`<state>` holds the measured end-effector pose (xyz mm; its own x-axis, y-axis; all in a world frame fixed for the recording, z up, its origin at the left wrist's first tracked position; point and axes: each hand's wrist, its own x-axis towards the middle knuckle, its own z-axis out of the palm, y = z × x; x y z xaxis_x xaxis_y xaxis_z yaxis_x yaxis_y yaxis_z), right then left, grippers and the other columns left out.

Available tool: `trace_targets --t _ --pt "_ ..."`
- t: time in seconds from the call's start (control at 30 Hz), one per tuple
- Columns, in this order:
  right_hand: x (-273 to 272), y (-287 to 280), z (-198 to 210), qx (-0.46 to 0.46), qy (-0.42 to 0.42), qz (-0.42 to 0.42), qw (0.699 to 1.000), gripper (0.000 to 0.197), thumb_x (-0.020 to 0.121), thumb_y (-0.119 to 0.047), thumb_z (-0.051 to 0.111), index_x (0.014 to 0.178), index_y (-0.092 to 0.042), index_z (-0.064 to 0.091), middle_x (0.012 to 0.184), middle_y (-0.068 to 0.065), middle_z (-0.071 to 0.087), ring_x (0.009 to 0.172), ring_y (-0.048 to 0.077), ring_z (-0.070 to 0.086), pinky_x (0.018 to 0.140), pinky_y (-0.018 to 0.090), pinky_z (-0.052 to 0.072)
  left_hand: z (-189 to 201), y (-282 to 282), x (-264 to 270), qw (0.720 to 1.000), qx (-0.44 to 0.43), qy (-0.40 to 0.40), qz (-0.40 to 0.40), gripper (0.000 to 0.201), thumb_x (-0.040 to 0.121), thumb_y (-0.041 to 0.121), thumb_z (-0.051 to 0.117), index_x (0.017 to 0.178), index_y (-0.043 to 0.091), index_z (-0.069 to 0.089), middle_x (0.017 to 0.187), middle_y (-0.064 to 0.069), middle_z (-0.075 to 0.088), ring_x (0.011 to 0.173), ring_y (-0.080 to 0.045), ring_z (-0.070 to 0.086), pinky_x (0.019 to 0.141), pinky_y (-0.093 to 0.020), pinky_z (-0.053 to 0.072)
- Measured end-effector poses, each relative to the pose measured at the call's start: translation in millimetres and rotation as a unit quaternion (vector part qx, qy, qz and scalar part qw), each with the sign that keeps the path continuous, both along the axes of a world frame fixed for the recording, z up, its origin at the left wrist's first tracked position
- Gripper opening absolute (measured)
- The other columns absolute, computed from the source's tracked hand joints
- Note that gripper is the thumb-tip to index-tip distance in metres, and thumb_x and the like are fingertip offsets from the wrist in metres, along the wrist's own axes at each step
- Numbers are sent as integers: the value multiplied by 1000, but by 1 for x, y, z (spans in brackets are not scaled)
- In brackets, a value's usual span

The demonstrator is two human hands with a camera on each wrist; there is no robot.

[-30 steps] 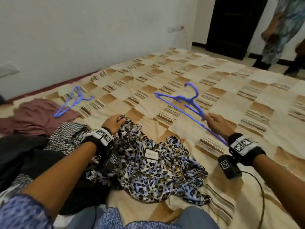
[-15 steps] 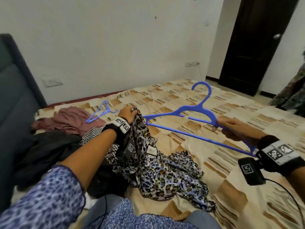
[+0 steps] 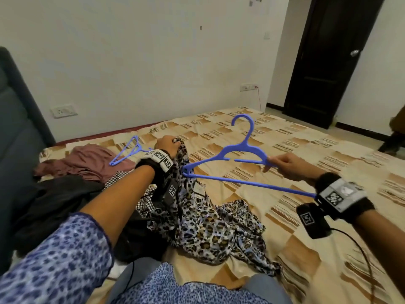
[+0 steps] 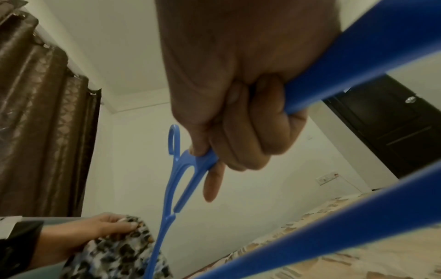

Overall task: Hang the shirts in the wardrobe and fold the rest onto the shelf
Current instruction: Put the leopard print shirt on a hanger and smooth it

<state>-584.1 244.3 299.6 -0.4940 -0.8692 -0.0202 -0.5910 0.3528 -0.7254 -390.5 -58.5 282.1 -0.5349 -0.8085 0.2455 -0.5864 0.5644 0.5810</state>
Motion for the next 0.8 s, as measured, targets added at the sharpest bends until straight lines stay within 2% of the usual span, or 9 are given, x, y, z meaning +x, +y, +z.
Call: trace_targets --t 0.2,0.27,0.37,0.47,0.53,0.6,0.67,0.73,0.8 --pt "21 -36 -30 -33 34 -6 999 43 101 -34 37 85 -14 72 41 -6 33 30 5 28 40 13 25 -2 9 -12 999 7 48 -18 30 95 19 49 108 -4 63 113 -25 62 107 -39 56 90 -41 45" --pt "30 -49 -44 -43 12 20 999 46 98 -47 37 76 -27 72 49 9 48 35 8 39 41 19 34 -3 11 -15 997 3 67 -35 30 96 20 47 109 -3 61 114 -24 62 108 -39 56 91 -43 44" --pt "35 -67 -62 -59 25 -2 998 54 90 -66 35 69 -34 73 77 31 60 53 33 50 55 34 42 3 11 -14 995 -12 72 -61 30 96 20 47 112 -2 60 116 -23 61 110 -38 55 91 -42 44" --pt "36 -63 -52 -92 39 -86 991 47 101 -33 38 79 -12 73 47 4 50 39 9 37 46 20 27 10 5 -3 992 -74 45 -89 27 94 20 54 112 3 65 114 -18 65 108 -34 58 88 -38 44" --pt "28 -57 -48 -110 16 -111 988 45 101 -29 38 81 -8 72 36 -7 33 30 6 29 40 15 22 14 3 9 985 -78 37 -149 25 92 17 58 112 4 67 107 -17 67 100 -27 62 81 -32 43" --pt "27 -55 -43 -124 14 -94 988 44 101 -30 38 78 -12 71 35 -9 31 31 8 28 40 15 22 18 7 22 963 -1 -26 -267 30 89 21 63 114 5 67 95 -16 68 76 -7 62 67 -25 39" --pt "32 -57 -42 -119 47 -77 989 44 101 -32 39 77 -14 71 40 -6 33 40 10 29 47 23 23 24 15 32 928 136 -131 -321 45 79 42 70 111 10 69 93 -10 70 69 -8 60 62 -21 43" --pt "37 -59 -43 -132 76 -60 986 44 100 -34 40 78 -13 73 46 -3 33 45 14 29 52 29 22 30 18 37 913 220 -196 -283 42 77 50 66 93 12 74 83 -7 71 63 -14 65 56 -20 47" --pt "38 -61 -46 -142 85 -56 985 45 99 -38 41 78 -15 73 48 -4 35 47 14 31 55 29 24 33 11 35 956 89 -182 -211 36 84 45 62 72 12 69 67 -4 65 57 -14 60 52 -20 42"
